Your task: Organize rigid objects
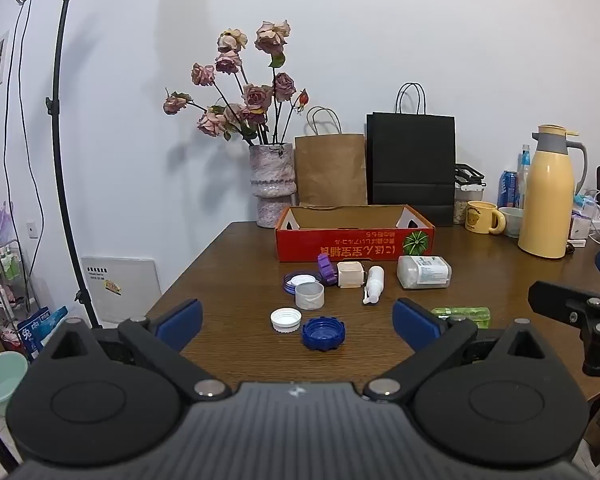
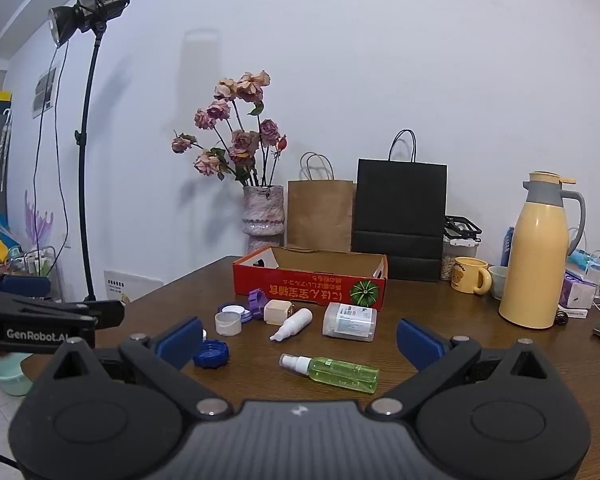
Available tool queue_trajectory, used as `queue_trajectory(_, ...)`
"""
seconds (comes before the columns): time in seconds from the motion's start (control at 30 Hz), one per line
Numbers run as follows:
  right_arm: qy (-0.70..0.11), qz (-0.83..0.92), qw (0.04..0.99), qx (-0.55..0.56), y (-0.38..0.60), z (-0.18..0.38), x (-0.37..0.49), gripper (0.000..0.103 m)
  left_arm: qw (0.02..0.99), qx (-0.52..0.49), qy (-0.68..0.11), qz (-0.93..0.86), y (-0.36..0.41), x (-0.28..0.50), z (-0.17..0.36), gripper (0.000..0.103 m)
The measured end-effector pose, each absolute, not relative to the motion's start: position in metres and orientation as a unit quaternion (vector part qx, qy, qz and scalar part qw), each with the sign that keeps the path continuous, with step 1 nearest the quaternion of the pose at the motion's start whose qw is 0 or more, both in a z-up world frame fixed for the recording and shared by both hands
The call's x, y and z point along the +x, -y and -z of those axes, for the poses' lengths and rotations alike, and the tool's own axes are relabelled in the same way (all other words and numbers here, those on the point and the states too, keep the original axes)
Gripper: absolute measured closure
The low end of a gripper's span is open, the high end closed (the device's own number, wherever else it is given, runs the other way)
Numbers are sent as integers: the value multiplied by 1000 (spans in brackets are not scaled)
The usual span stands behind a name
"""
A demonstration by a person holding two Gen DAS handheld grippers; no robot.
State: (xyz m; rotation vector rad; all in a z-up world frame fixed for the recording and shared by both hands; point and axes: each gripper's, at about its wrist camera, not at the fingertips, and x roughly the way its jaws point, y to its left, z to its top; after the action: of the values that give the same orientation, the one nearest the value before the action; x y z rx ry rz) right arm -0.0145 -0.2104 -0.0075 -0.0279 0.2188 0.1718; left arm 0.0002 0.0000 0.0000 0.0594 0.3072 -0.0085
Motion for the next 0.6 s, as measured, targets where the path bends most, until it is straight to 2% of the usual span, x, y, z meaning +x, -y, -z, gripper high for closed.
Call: queue_trajectory(0.6, -107, -85, 990, -14, 210, 7, -16, 0, 988, 25, -153, 7, -1, -1, 0, 0)
